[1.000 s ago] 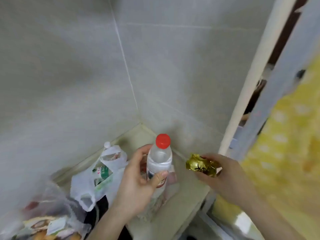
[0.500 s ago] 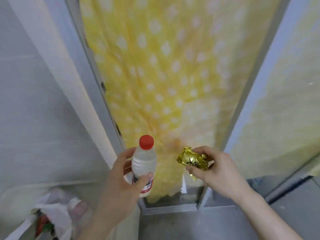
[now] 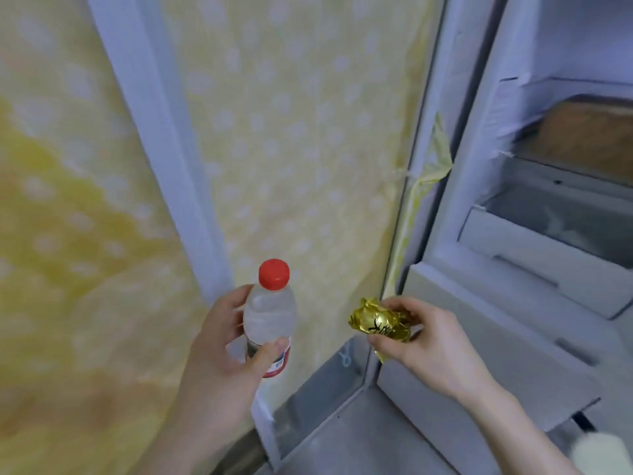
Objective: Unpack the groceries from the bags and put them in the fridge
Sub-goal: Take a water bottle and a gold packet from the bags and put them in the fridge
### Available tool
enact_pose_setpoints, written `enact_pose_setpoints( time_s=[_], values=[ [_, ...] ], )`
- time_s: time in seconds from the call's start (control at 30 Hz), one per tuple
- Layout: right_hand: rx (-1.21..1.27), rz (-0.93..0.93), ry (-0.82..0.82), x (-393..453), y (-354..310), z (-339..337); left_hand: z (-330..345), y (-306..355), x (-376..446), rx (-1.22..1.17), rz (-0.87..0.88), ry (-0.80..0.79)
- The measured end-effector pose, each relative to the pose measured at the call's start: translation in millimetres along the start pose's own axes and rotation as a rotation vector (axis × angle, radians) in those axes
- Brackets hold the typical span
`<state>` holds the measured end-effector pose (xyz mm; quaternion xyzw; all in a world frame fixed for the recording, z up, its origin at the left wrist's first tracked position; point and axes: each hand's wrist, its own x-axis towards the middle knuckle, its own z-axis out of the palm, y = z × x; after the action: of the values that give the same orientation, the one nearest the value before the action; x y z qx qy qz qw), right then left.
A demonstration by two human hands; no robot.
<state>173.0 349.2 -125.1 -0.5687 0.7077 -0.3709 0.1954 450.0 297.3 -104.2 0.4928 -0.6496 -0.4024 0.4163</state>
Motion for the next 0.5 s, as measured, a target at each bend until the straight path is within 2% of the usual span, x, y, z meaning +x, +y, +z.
enact_pose_setpoints(
  time_s=[0.13,0.3,0.5],
  values=[
    [-0.06,0.086,0.138,1,33,-54,64,22,46,-0.04,0.079,-0.177],
    [-0.121,0.25,0.389,-11,71,-110,147,49,98,-0.117,0.194,-0.437],
    [-0.15,0.43,0.637,-21,87,-151,235,82,151,-0.228,0.313,-0.729]
  ],
)
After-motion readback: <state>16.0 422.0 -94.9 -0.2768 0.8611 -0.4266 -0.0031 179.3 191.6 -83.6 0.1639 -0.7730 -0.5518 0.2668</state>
